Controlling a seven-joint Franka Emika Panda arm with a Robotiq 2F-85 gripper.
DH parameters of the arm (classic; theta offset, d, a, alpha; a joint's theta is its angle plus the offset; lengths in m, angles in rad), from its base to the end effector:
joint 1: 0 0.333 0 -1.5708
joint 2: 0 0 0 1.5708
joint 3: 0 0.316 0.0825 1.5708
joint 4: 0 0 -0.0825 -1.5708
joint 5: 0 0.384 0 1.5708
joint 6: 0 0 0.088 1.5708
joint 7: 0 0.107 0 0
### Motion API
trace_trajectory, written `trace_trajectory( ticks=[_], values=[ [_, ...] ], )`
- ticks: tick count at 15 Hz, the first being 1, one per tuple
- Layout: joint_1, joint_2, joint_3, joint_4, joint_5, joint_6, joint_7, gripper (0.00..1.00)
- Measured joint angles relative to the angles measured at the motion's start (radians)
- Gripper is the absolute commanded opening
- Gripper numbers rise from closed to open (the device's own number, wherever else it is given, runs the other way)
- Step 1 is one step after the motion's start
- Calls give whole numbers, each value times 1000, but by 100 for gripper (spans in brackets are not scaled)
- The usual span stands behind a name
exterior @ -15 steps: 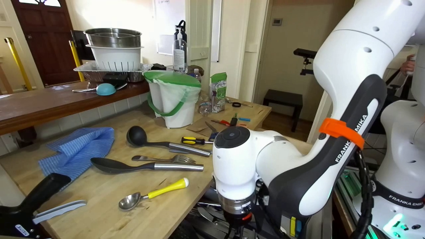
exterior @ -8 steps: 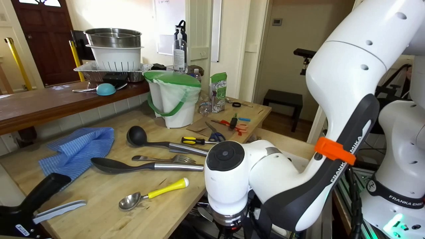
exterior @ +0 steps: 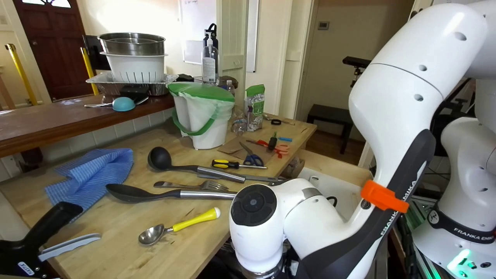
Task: Remove one serving spoon from the drawer
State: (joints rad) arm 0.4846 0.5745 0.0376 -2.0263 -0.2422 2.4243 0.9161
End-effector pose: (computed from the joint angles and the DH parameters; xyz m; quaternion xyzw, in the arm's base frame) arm 0.5008 0.2875 0.1462 0.9894 -0.1000 -0.0251 0.1027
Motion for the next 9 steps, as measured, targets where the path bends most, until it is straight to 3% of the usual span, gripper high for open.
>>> trace_trajectory(
  ticks=[4, 7, 8, 9],
  values=[
    [-1, 12, 0, -4, 4, 0, 23, 94],
    [-10, 33, 0, -6, 14, 2, 28, 84],
    [-14, 44, 0, -5, 18, 5, 27, 86],
    [-19, 57, 0, -2, 22, 9, 26, 75]
  ],
)
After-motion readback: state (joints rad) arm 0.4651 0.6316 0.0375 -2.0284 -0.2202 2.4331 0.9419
